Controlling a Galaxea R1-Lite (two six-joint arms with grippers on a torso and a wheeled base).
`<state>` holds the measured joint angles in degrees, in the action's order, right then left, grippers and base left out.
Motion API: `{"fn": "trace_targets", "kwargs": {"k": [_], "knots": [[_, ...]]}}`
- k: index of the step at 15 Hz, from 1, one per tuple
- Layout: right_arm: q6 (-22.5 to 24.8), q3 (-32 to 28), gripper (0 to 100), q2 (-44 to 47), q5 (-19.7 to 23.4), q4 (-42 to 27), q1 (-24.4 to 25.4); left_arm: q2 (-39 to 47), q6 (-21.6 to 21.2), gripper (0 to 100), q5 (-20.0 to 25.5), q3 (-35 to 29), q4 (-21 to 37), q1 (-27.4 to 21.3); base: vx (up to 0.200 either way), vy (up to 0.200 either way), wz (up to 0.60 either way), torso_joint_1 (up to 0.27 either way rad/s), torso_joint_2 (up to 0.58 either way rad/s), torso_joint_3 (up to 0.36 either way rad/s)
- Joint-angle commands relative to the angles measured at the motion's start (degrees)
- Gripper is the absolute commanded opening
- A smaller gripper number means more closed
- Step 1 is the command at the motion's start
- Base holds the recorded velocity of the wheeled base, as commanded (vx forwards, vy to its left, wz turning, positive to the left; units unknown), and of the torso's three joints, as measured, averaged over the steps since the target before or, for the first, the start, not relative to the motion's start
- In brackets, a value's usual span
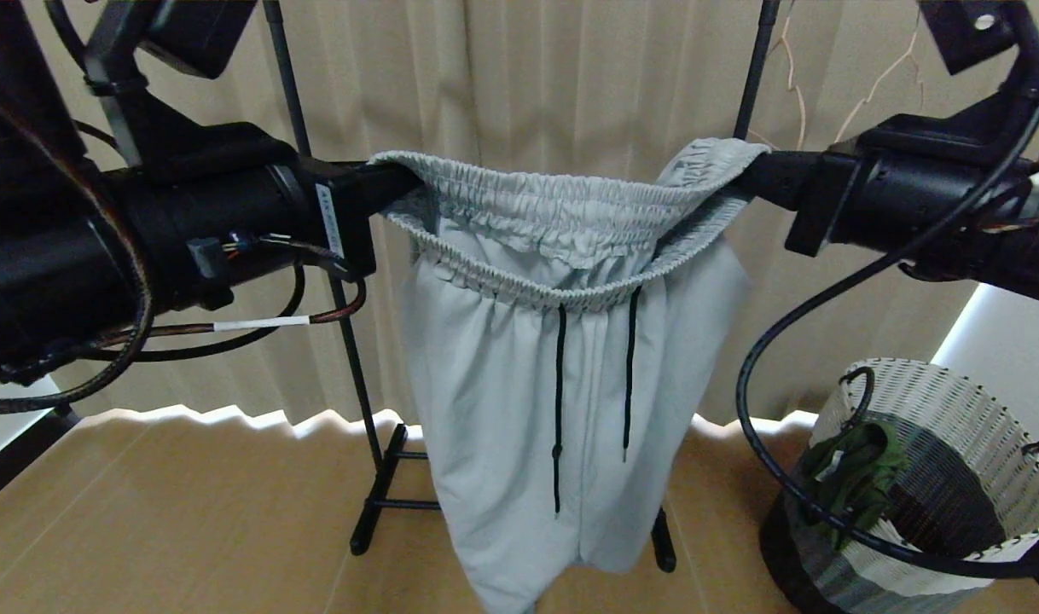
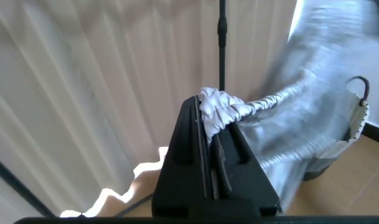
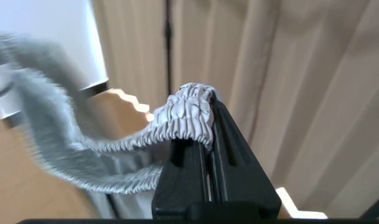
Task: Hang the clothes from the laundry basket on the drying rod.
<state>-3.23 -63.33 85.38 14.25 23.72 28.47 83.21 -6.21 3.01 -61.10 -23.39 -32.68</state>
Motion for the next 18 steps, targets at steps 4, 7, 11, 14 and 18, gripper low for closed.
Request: {"fn": "trace_targets", "kwargs": {"k": [4, 7, 11, 14, 18], "knots": [[0.1, 8.1, 0, -9.4, 0.2, -0.3, 4.8, 10.0, 0.0, 0, -0.1, -7.4, 0.0, 1.2, 0.000, 0.000, 0.00, 0.000, 0.00, 0.000], [0.1, 10.8, 0, -12.0, 0.3, -0.3, 6.3, 14.6, 0.8, 0, -0.1, -10.6, 0.2, 4.0, 0.000, 0.000, 0.00, 0.000, 0.00, 0.000], [0.6, 13.4, 0, -13.8, 0.5, -0.2, 6.7, 15.6, 2.8, 0, 0.0, -10.6, 0.1, 4.1, 0.000, 0.000, 0.00, 0.000, 0.00, 0.000], [0.6, 13.5, 0, -13.1, 0.4, 0.0, 6.7, 15.5, 2.8, 0, -0.1, -10.5, 0.2, 3.8, 0.000, 0.000, 0.00, 0.000, 0.00, 0.000], [0.7, 12.4, 0, -10.7, 0.3, 0.4, 3.6, 8.6, 2.8, 0, -0.1, -7.3, 1.1, 3.8, 0.000, 0.000, 0.00, 0.000, 0.00, 0.000]]}}
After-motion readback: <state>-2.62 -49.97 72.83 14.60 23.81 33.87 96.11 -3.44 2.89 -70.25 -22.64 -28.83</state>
